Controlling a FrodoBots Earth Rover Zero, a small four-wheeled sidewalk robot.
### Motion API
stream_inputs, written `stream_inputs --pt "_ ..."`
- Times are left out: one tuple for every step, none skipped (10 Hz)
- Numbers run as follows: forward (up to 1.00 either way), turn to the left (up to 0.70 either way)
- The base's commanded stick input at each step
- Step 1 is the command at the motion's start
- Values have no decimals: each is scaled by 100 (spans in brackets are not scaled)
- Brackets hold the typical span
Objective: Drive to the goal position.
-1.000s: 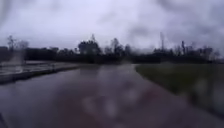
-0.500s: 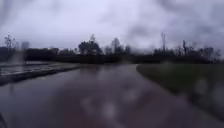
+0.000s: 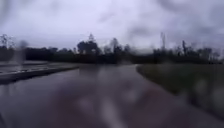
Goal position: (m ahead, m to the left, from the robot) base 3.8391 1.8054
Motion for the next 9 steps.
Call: stream_inputs --pt "70 0" --pt "70 0" --pt "70 0" --pt "70 0" --pt "70 0" --pt "70 0" --pt "70 0" --pt "70 0" --pt "70 0"
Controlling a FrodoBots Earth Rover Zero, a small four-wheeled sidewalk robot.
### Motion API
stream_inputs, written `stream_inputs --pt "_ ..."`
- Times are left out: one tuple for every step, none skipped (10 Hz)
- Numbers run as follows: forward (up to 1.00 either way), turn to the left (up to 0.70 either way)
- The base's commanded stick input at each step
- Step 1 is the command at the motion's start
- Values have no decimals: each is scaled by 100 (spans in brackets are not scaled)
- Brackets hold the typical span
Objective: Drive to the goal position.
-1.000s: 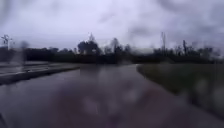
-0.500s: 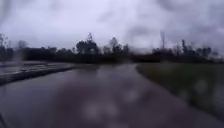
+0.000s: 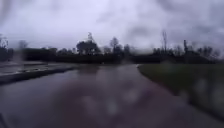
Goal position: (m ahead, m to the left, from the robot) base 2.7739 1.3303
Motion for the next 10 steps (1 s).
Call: stream_inputs --pt "70 0" --pt "70 0" --pt "70 0" --pt "70 0" --pt "70 0" --pt "70 0" --pt "70 0" --pt "70 0" --pt "70 0" --pt "70 0"
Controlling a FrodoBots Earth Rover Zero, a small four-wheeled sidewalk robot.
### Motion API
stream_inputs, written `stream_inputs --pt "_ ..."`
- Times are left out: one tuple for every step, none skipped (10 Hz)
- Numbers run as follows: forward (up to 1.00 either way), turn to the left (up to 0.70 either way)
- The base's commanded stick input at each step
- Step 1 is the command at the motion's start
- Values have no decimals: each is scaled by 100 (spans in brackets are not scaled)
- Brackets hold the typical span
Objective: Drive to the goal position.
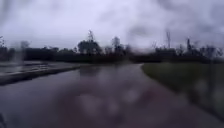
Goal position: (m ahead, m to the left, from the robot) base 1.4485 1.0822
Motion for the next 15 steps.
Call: stream_inputs --pt "70 0" --pt "70 0" --pt "70 0" --pt "70 0" --pt "70 0" --pt "70 0" --pt "70 0" --pt "70 0" --pt "70 0" --pt "70 0" --pt "70 0" --pt "70 0" --pt "70 0" --pt "70 0" --pt "70 0"
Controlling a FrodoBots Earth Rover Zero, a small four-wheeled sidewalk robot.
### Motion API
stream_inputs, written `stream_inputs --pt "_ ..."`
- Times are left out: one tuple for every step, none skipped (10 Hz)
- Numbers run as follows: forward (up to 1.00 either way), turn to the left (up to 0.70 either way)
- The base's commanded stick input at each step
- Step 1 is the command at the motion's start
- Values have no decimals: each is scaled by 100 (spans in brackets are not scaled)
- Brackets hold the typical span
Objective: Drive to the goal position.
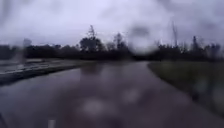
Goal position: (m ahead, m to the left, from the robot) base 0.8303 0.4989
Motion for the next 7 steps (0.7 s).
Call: stream_inputs --pt "70 0" --pt "70 0" --pt "70 0" --pt "0 0" --pt "0 0" --pt "0 0" --pt "0 0"
